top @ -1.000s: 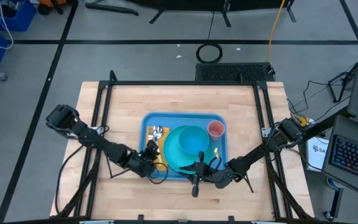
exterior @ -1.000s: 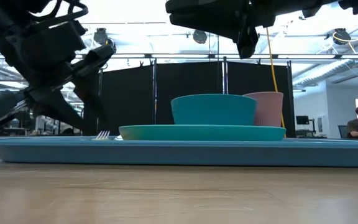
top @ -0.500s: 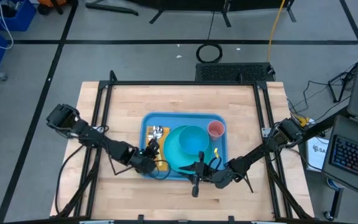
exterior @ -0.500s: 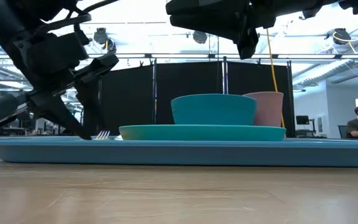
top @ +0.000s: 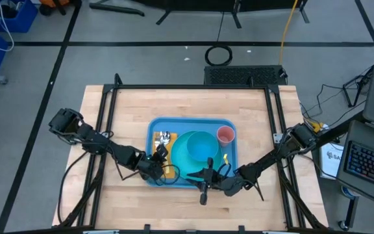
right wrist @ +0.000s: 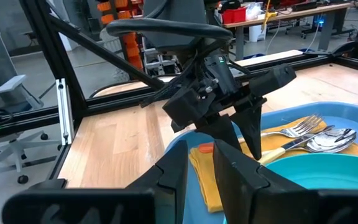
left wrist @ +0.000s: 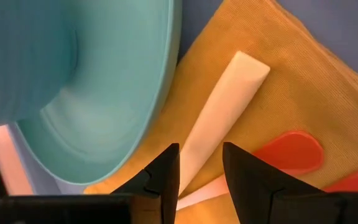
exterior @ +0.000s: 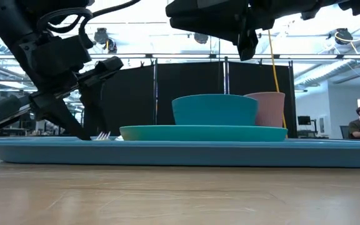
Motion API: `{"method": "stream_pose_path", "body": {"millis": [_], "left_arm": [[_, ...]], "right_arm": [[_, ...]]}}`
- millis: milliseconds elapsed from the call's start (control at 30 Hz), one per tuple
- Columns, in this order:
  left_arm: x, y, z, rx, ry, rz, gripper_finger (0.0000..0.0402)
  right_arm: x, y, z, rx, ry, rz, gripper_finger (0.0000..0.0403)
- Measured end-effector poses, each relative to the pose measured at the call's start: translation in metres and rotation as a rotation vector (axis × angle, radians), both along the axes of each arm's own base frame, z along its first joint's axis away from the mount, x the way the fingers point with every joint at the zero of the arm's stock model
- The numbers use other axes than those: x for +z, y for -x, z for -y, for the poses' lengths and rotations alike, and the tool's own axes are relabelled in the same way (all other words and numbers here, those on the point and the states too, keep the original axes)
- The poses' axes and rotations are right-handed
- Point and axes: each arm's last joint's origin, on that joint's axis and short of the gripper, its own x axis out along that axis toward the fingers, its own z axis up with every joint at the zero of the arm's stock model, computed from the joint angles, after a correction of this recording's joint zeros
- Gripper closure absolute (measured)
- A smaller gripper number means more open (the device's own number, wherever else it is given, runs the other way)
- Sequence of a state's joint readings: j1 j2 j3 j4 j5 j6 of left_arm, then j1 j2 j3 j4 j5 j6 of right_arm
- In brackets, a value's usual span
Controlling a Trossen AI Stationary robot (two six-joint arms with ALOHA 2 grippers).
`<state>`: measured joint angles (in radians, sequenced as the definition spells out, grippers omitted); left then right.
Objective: Set up tray
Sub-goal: Put the knife on the yellow napkin
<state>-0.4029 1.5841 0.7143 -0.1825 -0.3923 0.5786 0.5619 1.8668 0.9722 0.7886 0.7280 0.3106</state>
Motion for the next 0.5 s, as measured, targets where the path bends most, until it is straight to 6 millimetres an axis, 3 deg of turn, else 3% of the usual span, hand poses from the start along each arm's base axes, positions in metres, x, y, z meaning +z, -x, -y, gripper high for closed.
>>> {"method": "stream_pose_path", "body": {"millis": [500], "left_arm": [[-0.0002,-0.0049,-0.0092,-0.060,0.045,-0.029,0.0275]], "right_arm": [[-0.0013,0.0001,0.0003,-0.003,-0.010,-0.009,0.0332]]}}
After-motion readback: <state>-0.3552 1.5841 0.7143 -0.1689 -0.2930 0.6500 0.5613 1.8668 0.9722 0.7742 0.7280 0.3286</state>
